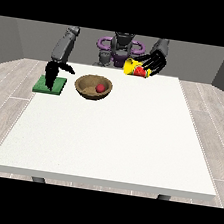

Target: Pick the cup and pour the ball into the bowl, then pick the bowl and place it on the pad

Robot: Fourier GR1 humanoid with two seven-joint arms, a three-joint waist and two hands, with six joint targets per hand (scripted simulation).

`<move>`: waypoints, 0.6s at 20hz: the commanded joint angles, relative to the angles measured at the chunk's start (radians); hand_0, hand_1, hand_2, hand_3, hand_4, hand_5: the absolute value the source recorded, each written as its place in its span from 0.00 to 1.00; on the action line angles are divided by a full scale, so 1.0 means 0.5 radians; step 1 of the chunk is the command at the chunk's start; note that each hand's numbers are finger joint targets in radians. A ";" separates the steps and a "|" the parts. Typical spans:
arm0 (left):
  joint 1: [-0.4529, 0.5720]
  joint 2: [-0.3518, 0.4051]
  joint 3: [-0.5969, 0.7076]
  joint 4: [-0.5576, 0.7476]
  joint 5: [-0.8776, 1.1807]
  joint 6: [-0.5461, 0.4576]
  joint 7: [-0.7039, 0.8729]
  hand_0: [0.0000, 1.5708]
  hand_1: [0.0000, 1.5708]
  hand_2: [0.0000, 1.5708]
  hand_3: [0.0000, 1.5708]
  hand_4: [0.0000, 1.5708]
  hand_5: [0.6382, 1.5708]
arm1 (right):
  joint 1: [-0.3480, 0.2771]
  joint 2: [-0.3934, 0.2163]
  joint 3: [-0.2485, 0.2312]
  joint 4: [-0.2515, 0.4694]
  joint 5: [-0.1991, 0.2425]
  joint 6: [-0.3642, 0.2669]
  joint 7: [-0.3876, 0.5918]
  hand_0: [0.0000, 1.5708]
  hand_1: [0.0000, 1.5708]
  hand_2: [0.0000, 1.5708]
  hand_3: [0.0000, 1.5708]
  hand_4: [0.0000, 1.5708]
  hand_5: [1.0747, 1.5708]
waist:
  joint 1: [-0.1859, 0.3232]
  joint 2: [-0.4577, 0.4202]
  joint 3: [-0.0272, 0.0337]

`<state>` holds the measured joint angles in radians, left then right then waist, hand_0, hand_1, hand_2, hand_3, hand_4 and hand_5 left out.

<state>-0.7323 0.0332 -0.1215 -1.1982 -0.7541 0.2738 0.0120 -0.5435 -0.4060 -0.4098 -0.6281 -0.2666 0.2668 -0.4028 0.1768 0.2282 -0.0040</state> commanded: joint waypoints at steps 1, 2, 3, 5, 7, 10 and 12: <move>0.064 -0.063 0.215 -0.009 0.501 -0.003 -0.265 0.33 0.33 0.00 0.00 0.53 0.97 | -0.085 0.037 0.009 -0.069 -0.039 0.017 0.054 0.00 0.00 0.00 0.00 0.25 1.00 | -0.073 0.166 -0.003; -0.003 -0.052 0.303 0.054 0.517 -0.018 -0.329 0.18 0.18 0.00 0.00 0.53 0.99 | -0.124 0.075 0.063 -0.114 -0.010 -0.009 0.100 0.00 0.00 0.00 0.00 0.25 1.00 | -0.112 0.169 0.000; 0.035 -0.064 0.311 -0.004 0.645 -0.060 -0.317 0.00 0.00 0.00 0.00 0.51 0.98 | -0.057 0.107 0.073 -0.094 0.010 0.004 0.004 0.00 0.00 0.00 0.00 0.26 1.00 | -0.083 0.174 0.003; 0.265 -0.065 0.262 0.064 0.815 -0.036 -0.477 0.00 0.00 0.00 0.00 0.00 0.97 | -0.062 0.157 0.120 -0.135 0.015 -0.017 0.115 0.00 0.00 0.00 0.00 0.24 0.99 | -0.147 0.096 0.002; 0.264 -0.066 0.294 0.133 0.854 -0.087 -0.480 0.00 0.00 0.00 0.00 0.00 0.94 | -0.081 0.211 0.179 -0.127 0.051 -0.079 0.203 0.00 0.00 0.00 0.00 0.19 0.96 | -0.182 0.032 0.006; 0.218 -0.009 0.384 0.285 0.875 -0.134 -0.592 0.00 0.00 0.00 0.00 0.00 0.94 | -0.114 0.290 0.260 -0.177 0.102 -0.153 0.215 0.00 0.00 0.00 0.00 0.07 0.94 | -0.277 0.022 0.007; 0.276 -0.049 0.345 0.252 0.869 -0.136 -0.532 0.00 0.00 0.00 0.00 0.00 0.95 | -0.095 0.314 0.249 -0.121 0.084 -0.171 0.222 0.00 0.00 0.00 0.00 0.00 0.95 | -0.255 -0.080 0.008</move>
<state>-0.6149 0.0170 0.0424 -1.0957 -0.3450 0.2210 -0.2471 -0.5866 -0.2825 -0.3062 -0.6997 -0.2313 0.2095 -0.3161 0.0646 0.2378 -0.0013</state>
